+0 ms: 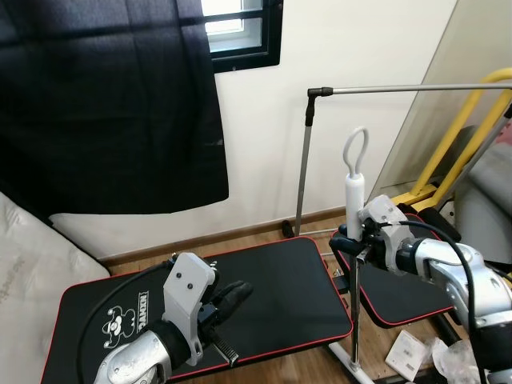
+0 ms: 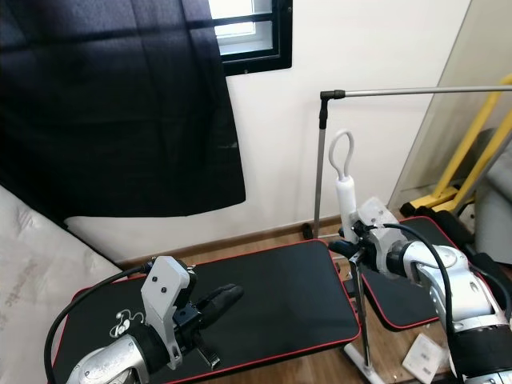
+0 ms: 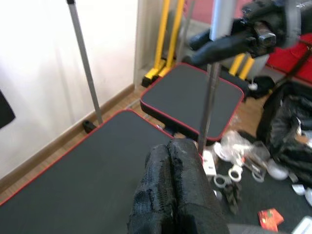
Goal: Sweep floor
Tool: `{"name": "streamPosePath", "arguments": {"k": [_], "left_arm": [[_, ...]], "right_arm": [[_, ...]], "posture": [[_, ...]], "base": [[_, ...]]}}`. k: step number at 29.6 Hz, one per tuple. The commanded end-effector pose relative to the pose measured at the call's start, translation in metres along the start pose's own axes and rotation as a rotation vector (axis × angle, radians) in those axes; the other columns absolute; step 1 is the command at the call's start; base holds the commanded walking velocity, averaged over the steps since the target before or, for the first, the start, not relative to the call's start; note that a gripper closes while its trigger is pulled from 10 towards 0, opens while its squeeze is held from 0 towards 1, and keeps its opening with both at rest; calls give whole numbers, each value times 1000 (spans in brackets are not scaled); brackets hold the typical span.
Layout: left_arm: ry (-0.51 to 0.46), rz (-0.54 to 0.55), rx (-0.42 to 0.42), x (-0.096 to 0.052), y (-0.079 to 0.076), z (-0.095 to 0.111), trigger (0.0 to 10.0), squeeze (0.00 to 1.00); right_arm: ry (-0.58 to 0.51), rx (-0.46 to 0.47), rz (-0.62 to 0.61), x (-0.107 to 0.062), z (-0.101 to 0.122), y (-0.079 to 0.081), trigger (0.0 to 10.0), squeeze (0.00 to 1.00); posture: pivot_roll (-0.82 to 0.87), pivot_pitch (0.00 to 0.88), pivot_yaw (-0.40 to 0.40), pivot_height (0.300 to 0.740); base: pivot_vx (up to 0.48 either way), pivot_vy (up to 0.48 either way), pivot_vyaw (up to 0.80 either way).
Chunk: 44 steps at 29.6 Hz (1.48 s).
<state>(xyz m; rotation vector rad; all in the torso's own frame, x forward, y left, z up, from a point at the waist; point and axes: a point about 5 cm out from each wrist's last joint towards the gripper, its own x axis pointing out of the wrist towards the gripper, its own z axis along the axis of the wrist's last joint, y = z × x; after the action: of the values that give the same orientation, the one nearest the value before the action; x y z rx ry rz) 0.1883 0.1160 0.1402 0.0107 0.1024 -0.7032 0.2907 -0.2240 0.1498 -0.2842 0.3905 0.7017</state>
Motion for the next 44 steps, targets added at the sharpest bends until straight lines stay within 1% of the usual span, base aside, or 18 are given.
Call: {"name": "streamPosePath", "arguments": {"k": [1,2,5,8,10,12,15,19,21,26,30,34,41,44], "left_arm": [[15,40,-9,0,5,-2,10000,0],[16,51,-10,0,6,-2,10000,0],[27,83,-8,1,9,-3,10000,0],[35,109,-16,2,12,-3,10000,0],[37,117,-19,3,13,-3,10000,0],[37,122,-20,3,13,-3,10000,0],[38,125,-20,3,14,-4,10000,0],[41,135,-24,3,15,-4,10000,0],[41,137,-27,3,15,-4,10000,0],[43,144,-22,5,16,-3,10000,0],[44,145,-24,6,16,-3,10000,0],[44,149,-26,7,16,-3,10000,0],[40,152,-26,9,15,-2,10000,0],[38,153,-27,9,15,-2,10000,0]], "right_arm": [[-30,25,66,0,4,7,10000,0],[-24,24,73,0,4,8,10000,0],[-1,25,37,0,3,6,10000,0],[55,9,-80,2,-3,-4,10000,0],[92,28,-182,3,-7,-12,10000,0],[116,55,-227,2,-10,-16,10000,0],[118,63,-212,2,-11,-15,10000,0],[104,83,-108,1,-8,-4,10000,0],[96,91,-97,1,-7,-3,10000,0],[73,108,-106,5,-3,-1,10000,0],[51,120,-103,9,-1,2,10000,0],[19,130,-85,12,5,7,10000,0],[11,126,-122,17,9,6,10000,0],[21,119,-145,16,8,3,10000,0]], "posture": [[-70,15,-48,740],[-71,14,-47,740],[-71,14,-46,740],[-72,13,-45,740],[-72,13,-46,740],[-73,15,-46,740],[-71,14,-45,740],[-72,16,-45,740],[-74,16,-45,740],[-76,17,-44,740],[-76,17,-44,740],[-76,18,-45,740],[-81,19,-53,740],[-82,18,-54,740]], "base": [[0,0,0],[0,0,0],[0,0,0],[0,0,0],[0,0,0],[0,0,0],[0,0,0],[0,0,0],[0,0,0],[0,0,0],[0,0,-800],[-268,0,-711],[-281,0,-63],[-294,0,-800]]}}
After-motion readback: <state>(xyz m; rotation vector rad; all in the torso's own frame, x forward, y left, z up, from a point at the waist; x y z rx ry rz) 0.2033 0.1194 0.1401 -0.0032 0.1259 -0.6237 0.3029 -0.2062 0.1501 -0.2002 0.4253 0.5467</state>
